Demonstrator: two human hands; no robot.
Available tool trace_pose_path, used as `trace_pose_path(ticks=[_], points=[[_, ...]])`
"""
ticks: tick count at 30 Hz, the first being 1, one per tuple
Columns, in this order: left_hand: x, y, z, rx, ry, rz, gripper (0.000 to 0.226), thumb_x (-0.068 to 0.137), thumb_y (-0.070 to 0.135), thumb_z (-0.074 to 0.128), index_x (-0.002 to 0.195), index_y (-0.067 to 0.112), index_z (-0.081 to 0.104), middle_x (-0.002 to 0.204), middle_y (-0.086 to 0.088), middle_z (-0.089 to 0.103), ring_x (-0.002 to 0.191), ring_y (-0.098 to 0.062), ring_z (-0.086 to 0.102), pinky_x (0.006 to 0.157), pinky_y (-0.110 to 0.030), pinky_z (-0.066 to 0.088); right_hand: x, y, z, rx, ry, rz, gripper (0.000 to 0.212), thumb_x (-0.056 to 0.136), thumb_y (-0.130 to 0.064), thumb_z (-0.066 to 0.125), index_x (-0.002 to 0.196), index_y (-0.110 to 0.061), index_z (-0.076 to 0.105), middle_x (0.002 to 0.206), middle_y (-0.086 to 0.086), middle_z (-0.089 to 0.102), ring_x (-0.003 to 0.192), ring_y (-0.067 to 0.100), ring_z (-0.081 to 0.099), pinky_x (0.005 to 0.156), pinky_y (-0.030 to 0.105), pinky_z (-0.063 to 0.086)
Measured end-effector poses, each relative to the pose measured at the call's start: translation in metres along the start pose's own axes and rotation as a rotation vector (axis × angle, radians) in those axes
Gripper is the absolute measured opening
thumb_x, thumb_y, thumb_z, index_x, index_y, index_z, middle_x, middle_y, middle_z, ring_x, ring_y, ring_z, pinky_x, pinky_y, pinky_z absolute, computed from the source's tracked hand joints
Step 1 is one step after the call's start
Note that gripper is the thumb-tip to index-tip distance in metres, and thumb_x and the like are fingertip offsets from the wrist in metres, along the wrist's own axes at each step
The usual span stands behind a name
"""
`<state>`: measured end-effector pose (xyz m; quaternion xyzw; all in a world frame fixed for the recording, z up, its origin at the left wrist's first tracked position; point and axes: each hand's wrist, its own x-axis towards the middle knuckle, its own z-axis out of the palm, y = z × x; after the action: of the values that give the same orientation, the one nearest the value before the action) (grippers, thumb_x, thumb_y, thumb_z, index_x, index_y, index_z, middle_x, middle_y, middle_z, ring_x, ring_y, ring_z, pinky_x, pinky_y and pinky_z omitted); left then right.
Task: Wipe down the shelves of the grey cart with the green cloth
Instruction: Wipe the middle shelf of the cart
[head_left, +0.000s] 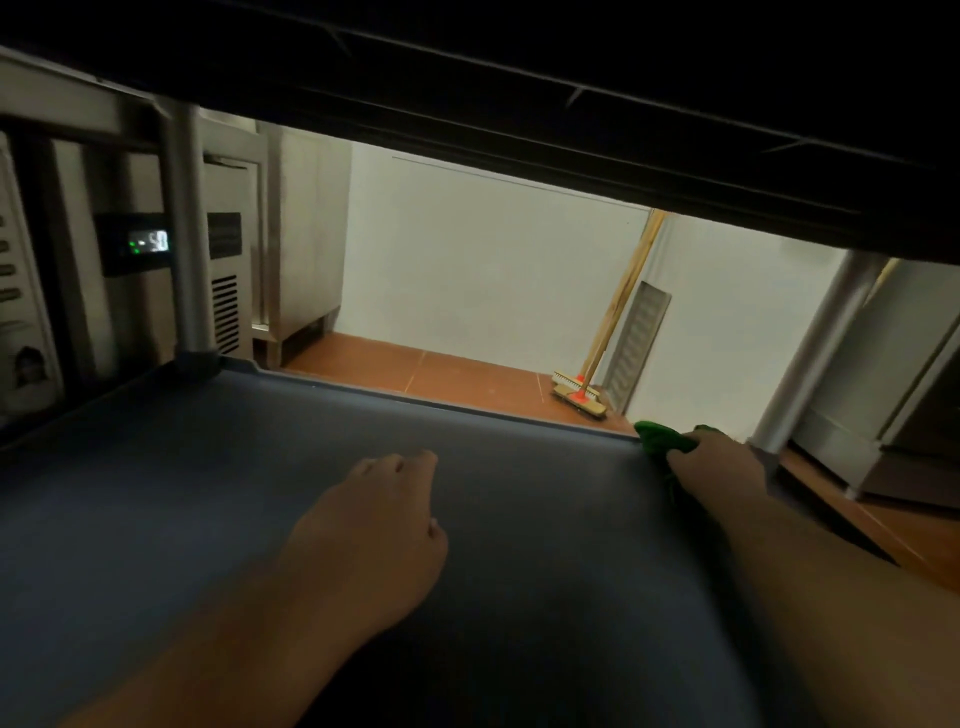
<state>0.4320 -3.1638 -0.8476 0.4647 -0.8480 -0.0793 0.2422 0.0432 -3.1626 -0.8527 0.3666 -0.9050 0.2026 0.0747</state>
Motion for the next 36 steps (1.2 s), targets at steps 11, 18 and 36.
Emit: trace_pose_path(ticks=[11,18,36], points=[[-0.056,-0.109,-0.069,0.147,-0.018,0.016,0.058,0.094,0.036,0.041,0.147,0.030,0.020,0.148,0.008,0.033,0.137,-0.010,0.028,0.112,-0.027,0.030,-0.055,-0.146,0.037,0.029,-0.049,-0.067,0.026,0.090,-0.035,0.059,0.109,-0.019,0.068,0.084,0.001,0.060,0.077,0.021,0.059,0.068,0.029,0.047],[-0.085,-0.174,-0.106,0.060,0.019,-0.089,0.044,0.092,0.035,0.044,0.134,0.034,0.032,0.139,0.011,0.039,0.131,-0.010,0.033,0.105,-0.030,0.037,-0.107,-0.281,0.064,0.062,-0.135,-0.194,0.025,0.093,-0.033,0.057,0.107,-0.015,0.067,0.082,0.001,0.061,0.073,0.017,0.057,0.062,0.029,0.046],[-0.097,-0.207,-0.101,0.092,0.122,-0.172,0.034,0.088,0.029,0.045,0.120,0.030,0.035,0.126,0.007,0.043,0.122,-0.013,0.040,0.103,-0.030,0.036,-0.201,-0.450,0.089,0.241,-0.417,-0.730,0.038,0.093,-0.036,0.062,0.131,-0.037,0.059,0.110,-0.007,0.063,0.091,0.012,0.057,0.084,0.029,0.049]])
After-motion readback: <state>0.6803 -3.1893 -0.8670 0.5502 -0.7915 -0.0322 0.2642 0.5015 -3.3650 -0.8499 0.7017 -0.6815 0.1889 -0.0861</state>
